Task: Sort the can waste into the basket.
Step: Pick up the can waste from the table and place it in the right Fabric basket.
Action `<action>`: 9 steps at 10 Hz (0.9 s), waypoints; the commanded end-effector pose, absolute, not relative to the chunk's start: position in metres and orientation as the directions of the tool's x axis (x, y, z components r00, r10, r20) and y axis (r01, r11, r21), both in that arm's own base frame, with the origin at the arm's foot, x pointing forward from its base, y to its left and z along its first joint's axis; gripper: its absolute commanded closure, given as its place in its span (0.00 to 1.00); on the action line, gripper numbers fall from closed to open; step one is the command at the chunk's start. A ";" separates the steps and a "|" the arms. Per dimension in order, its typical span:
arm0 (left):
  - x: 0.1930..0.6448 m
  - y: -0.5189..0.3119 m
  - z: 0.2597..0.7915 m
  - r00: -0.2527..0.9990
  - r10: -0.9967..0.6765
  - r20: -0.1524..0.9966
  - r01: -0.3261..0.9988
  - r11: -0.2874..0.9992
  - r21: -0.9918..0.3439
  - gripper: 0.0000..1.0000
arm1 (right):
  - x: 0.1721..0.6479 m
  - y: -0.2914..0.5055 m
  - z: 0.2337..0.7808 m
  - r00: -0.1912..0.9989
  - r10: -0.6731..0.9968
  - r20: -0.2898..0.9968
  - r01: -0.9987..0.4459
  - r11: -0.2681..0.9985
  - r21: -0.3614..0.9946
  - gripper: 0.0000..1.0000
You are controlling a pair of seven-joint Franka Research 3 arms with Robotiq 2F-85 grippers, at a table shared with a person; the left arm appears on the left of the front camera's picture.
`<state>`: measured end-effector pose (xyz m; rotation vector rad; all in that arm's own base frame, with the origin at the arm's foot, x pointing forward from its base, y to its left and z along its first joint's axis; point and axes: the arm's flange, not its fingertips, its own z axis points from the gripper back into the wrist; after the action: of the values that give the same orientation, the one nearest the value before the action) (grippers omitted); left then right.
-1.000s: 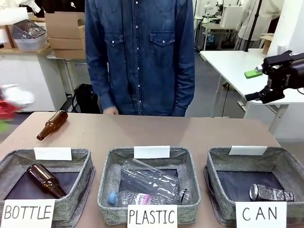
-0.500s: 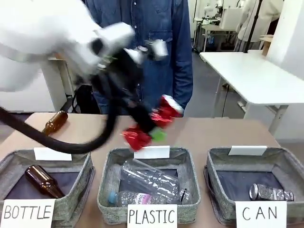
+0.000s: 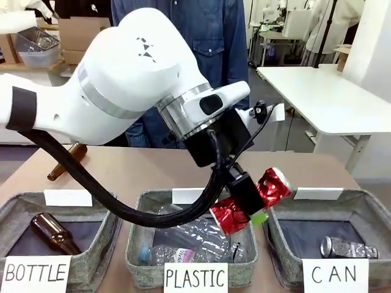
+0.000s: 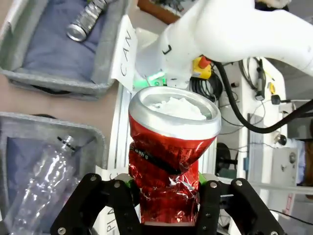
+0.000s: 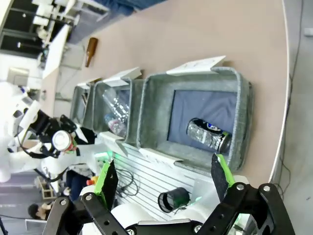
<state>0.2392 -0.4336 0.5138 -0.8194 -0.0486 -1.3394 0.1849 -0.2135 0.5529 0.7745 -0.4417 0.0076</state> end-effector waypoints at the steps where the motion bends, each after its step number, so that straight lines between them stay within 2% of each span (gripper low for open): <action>1: 0.234 -0.426 0.525 0.258 -0.812 0.524 0.895 -0.004 -0.446 0.77 | 0.185 -0.213 0.562 0.912 -0.152 0.380 -0.162 0.719 0.675 0.00; 2: 0.239 -0.434 0.514 0.272 -0.836 0.476 0.869 0.001 -0.495 0.77 | 0.185 -0.213 0.562 0.912 -0.152 0.380 -0.162 0.719 0.675 0.00; 4: 0.240 -0.512 0.502 0.257 -0.798 0.545 0.939 0.072 -0.337 0.77 | 0.171 -0.218 0.563 0.902 -0.171 0.396 -0.146 0.743 0.653 0.00; 5: 0.240 -0.549 0.501 0.168 -0.823 0.542 0.960 0.013 -0.278 0.77 | 0.152 -0.223 0.562 0.899 -0.182 0.399 -0.133 0.753 0.644 0.00; 7: 0.254 -0.605 0.505 -0.022 -0.887 0.461 0.981 -0.107 -0.159 0.77 | 0.124 -0.228 0.549 0.892 -0.171 0.419 -0.152 0.758 0.635 0.00; 9: 0.272 -0.665 0.505 -0.069 -0.925 0.373 0.982 -0.130 -0.139 0.77 | 0.111 -0.232 0.536 0.888 -0.182 0.422 -0.156 0.743 0.650 0.00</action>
<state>0.2593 -0.6114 0.4811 -0.4677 -0.2265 -1.6381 0.1205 -0.2325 0.5456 0.7384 -0.4890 -0.0262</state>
